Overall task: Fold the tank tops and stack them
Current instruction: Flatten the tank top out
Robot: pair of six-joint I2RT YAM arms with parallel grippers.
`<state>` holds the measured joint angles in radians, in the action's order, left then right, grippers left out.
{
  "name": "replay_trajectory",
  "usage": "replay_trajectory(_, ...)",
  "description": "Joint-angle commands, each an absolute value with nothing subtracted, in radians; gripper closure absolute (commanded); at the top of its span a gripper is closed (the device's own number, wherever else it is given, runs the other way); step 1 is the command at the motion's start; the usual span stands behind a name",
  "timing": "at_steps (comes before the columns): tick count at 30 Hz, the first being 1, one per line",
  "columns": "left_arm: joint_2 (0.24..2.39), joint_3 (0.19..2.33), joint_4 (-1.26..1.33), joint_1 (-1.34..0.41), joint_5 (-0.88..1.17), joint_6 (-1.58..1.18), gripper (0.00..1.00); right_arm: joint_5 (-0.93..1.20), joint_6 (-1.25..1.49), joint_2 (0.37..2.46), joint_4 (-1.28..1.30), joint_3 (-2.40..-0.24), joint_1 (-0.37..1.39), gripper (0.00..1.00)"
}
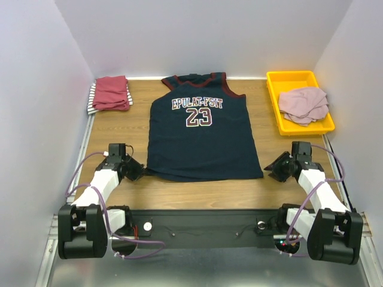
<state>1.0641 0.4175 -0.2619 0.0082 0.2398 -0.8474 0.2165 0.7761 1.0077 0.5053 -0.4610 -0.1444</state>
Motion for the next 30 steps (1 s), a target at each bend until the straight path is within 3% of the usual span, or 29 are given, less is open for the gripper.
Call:
replay_trajectory(1, 1.063, 0.477, -0.325, 0.009, 0.271, -0.801, 0.79, 0.172, 0.752, 0.985, 0.575, -0.531, -0.155, 0.54)
replay_trajectory(4, 1.039, 0.474, -0.339, 0.009, 0.311, -0.795, 0.54, 0.167, 0.75, 0.965, 0.597, -0.557, -0.155, 0.43)
replay_trajectory(5, 1.031, 0.477, -0.354, 0.009, 0.313, -0.792, 0.4, 0.164, 0.746, 0.959, 0.601, -0.571, -0.155, 0.41)
replay_trajectory(9, 1.0, 0.514, -0.412, 0.011, 0.307, -0.762, 0.31, 0.19, 0.729, 0.96, 0.601, -0.592, -0.155, 0.41)
replay_trajectory(16, 0.916, 0.658, -0.506, 0.009, 0.198, -0.709, 0.31, 0.196, 0.712, 0.928, 0.586, -0.597, -0.124, 0.51)
replay_trajectory(19, 0.899, 0.745, -0.506, 0.006, 0.156, -0.667, 0.34, 0.222, 0.73, 0.933, 0.56, -0.594, -0.089, 0.58)
replay_trajectory(22, 0.937, 0.738, -0.431, 0.003, 0.216, -0.664, 0.52, 0.212, 0.77, 0.975, 0.511, -0.589, -0.004, 0.63)
replay_trajectory(23, 0.972, 0.723, -0.37, -0.042, 0.236, -0.675, 0.67, 0.187, 0.8, 0.988, 0.479, -0.586, 0.03, 0.63)
replay_trajectory(26, 1.041, 0.678, -0.275, -0.152, 0.23, -0.718, 0.91, 0.134, 0.853, 1.047, 0.422, -0.577, 0.13, 0.65)
replay_trajectory(30, 1.124, 0.609, -0.201, -0.242, 0.195, -0.785, 1.0, 0.085, 0.877, 1.083, 0.399, -0.534, 0.137, 0.68)
